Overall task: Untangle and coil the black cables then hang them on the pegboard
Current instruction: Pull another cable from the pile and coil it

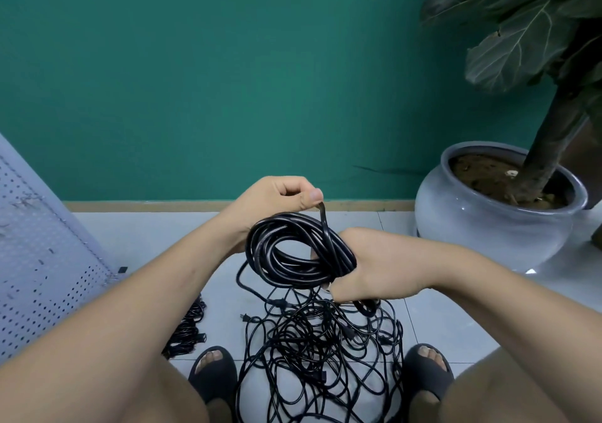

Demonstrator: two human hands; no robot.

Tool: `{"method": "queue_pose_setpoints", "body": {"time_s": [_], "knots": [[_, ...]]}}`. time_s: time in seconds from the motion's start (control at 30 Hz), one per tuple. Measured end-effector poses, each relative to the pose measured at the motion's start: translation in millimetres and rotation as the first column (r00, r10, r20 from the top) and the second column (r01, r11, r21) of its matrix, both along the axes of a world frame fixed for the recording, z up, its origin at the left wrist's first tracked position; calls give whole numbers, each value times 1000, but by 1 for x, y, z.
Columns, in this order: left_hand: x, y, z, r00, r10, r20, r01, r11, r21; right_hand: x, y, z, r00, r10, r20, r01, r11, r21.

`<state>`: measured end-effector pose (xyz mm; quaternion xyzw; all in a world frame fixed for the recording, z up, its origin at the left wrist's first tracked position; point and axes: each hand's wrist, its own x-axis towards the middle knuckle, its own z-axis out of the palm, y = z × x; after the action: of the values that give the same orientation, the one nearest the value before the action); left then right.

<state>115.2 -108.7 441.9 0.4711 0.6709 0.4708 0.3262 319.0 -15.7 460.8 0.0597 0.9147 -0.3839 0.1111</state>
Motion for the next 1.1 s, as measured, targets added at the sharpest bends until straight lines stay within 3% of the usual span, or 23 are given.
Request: {"method": "queue_pose_setpoints", "body": {"time_s": [0.17, 0.23, 0.33, 0.47, 0.53, 0.63, 0.7, 0.87, 1.0, 1.1], "knots": [[1, 0, -24, 959, -105, 263, 123, 991, -53, 4, 1, 16, 990, -64, -128, 62, 998, -21], [17, 0, -26, 963, -82, 258, 97, 994, -44, 6, 9, 23, 972, -146, -185, 144, 989, -26], [32, 6, -30, 991, -37, 127, 38, 999, -5, 6, 22, 21, 922, -294, -250, 299, 954, -18], [47, 6, -42, 994, 103, -36, -106, 992, -65, 0, 35, 13, 846, -421, -327, 463, 884, 58], [58, 5, -45, 983, 70, -169, -82, 995, -64, -1, 43, 12, 851, -439, -288, 498, 849, 178], [63, 1, -45, 891, -3, -453, -54, 992, -112, -2, 58, 5, 851, -476, -220, 525, 784, 333], [66, -3, -42, 844, -71, -531, -27, 984, -175, -2, 68, -2, 837, -500, -222, 546, 735, 401], [74, -13, -27, 666, -170, -726, 87, 985, -151, -9, 71, -12, 864, -461, -202, 489, 675, 553], [61, -16, -4, 597, -150, -788, 199, 979, -36, -19, 59, -35, 933, -327, -150, 340, 663, 667], [42, -18, 6, 606, -119, -787, 169, 985, -19, -23, 34, -44, 972, -226, -63, 209, 714, 669]]}}
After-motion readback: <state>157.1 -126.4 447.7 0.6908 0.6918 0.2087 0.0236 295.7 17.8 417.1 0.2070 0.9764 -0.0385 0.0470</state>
